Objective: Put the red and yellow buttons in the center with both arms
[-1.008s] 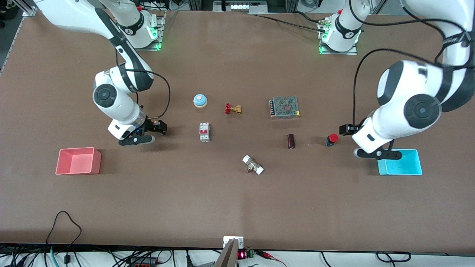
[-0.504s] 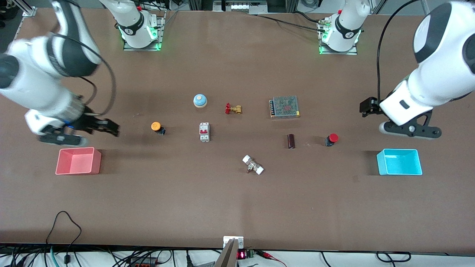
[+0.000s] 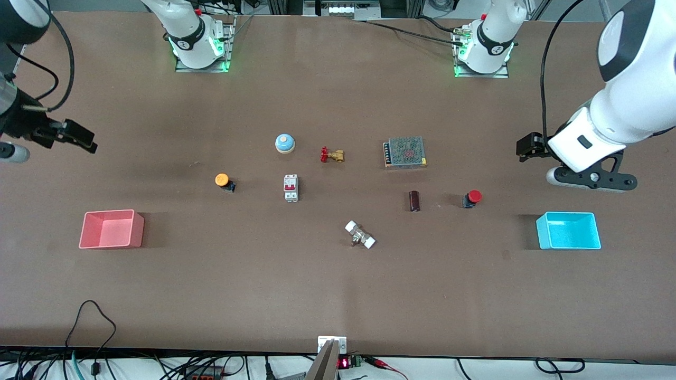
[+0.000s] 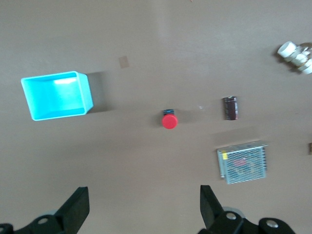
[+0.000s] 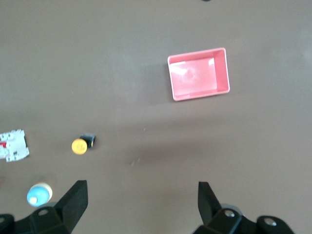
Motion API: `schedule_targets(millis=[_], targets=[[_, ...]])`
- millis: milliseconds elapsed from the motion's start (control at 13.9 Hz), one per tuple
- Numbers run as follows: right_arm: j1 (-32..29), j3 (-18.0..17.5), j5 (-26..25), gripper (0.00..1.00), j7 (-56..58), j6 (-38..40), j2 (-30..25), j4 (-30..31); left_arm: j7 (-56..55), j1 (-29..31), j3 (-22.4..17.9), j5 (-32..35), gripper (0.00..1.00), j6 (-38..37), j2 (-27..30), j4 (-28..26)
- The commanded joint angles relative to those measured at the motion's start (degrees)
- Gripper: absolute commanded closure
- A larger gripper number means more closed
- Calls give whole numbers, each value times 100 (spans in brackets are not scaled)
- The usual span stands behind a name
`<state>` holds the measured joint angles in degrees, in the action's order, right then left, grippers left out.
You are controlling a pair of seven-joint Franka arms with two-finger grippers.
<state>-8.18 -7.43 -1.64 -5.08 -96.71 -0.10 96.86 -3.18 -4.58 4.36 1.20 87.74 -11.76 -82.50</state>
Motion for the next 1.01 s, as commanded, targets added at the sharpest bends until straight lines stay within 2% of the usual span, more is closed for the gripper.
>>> schedule_targets(millis=[0,144,288,792,936], targets=[[27,-21,93,0,-37,153,-70,44,133,97,-286,-296,0,566,1015,-1081],[53,-65,93,0,51,153,1,0,142,89,-287,-183,0,840,1447,-1671],[106,-83,85,0,25,275,53,-149,151,54,-295,133,0,841,1510,-1717],[114,-92,111,0,16,285,115,-158,142,71,-199,143,0,815,1431,-1603],[315,-92,198,0,-11,276,141,-158,142,71,-199,143,0,815,1422,-1594]])
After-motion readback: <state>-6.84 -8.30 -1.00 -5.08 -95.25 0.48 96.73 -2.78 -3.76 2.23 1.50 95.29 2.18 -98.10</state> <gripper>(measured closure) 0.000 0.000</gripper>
